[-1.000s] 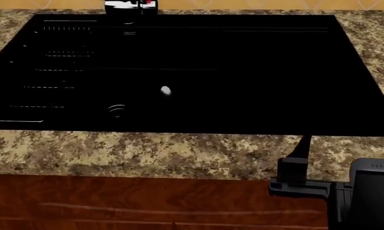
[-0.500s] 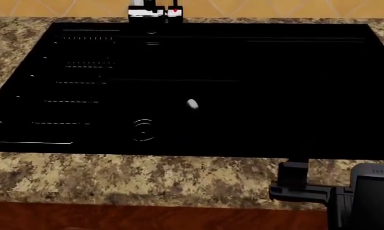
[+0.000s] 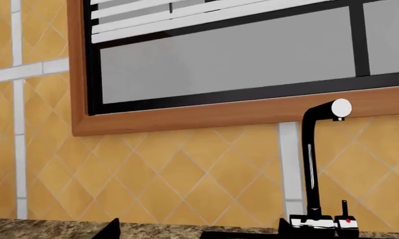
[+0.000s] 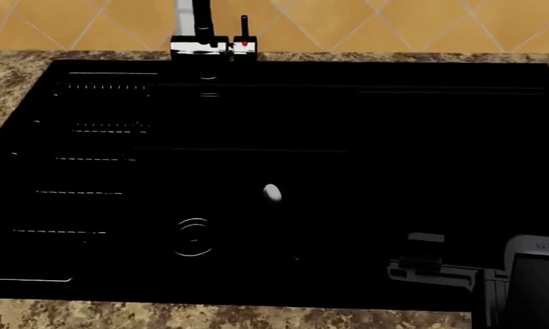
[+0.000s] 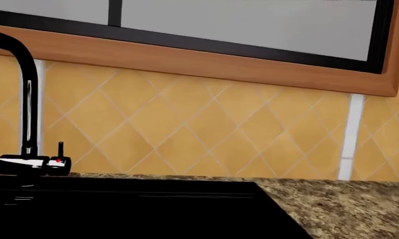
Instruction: Turn the sink spout to the right.
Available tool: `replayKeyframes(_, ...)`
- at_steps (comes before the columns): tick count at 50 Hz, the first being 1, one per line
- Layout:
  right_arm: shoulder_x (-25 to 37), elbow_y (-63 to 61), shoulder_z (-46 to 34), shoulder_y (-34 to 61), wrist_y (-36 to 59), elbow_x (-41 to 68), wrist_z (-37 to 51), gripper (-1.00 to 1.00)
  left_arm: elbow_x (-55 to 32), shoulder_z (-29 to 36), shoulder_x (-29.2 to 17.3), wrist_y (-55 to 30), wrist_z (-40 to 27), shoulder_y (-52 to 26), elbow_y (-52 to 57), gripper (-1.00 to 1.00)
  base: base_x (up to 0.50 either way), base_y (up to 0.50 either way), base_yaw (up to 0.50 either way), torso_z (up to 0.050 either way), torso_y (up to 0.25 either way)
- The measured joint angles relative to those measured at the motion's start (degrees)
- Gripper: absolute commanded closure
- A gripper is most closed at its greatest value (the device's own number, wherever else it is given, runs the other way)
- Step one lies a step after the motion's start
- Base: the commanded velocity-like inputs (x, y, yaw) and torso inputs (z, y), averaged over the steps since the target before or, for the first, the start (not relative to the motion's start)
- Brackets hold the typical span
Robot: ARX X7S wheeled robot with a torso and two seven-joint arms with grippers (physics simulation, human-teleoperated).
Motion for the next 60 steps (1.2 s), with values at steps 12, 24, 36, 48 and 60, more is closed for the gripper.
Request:
replayKeyframes(12, 0.05, 0.33, -0.23, -0.39, -0.29, -0.20, 0.24, -1.00, -0.14, 0.18, -0.02, 0.46, -0.10, 0.22, -0.20, -1.00, 0.36, 0.03, 0.00, 0.000, 0.001)
replayKeyframes(24, 0.23, 0.46, -0.72, -0.62, -0.25, -0.44, 0.47, -1.00, -0.21, 0.34, -0.12, 1.01, -0.14, 0.55, -0.50, -1.00, 0.14, 0.33, 0.00, 0.000, 0.000)
replayKeyframes(36, 0.38, 0.30, -0.73, -0.82, 0.13, -0.31, 0.84, -1.00, -0.64, 0.54, -0.22, 0.77, -0.19, 0.33, -0.43, -1.00, 0.11, 0.34, 0.00, 0.000, 0.000)
replayKeyframes(48, 0.49, 0.53, -0.83, -0.94, 0.10, -0.34, 1.10, -1.00, -0.88, 0.90, -0.31, 0.82, -0.21, 0.06, -0.66, -1.00, 0.10, 0.35, 0.00, 0.000, 0.000)
replayKeyframes(60, 0.22, 0.95, -1.00, -1.22, -0.21, -0.46, 1.58, -1.00, -0.99, 0.92, -0.46, 1.22, -0.27, 0.30, -0.84, -1.00, 0.01, 0.09, 0.00, 0.000, 0.000)
